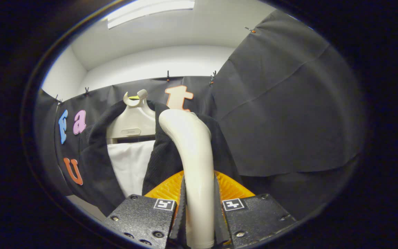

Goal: Iron the clothes twice with a garment steamer, once on the left side and once on the right side.

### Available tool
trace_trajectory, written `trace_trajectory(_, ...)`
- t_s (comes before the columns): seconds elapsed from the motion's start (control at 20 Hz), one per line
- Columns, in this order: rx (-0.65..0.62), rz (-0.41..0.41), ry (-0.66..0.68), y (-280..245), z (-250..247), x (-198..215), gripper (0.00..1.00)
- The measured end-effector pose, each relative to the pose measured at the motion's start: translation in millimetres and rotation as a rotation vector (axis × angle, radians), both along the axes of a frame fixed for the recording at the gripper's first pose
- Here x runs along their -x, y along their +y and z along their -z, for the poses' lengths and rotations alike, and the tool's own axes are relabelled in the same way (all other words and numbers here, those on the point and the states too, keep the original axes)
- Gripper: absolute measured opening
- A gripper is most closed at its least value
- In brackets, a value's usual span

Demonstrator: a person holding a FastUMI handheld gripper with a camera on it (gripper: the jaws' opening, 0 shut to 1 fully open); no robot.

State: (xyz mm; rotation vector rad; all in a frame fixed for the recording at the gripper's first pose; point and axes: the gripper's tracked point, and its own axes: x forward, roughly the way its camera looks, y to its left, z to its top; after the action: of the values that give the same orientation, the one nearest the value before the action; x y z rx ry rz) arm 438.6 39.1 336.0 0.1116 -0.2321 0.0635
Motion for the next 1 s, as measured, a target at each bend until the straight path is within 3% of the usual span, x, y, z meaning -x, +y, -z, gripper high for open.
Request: trace_trajectory(1.0,0.063,0.013,0.178,-7.7,111.2,23.6,0.37)
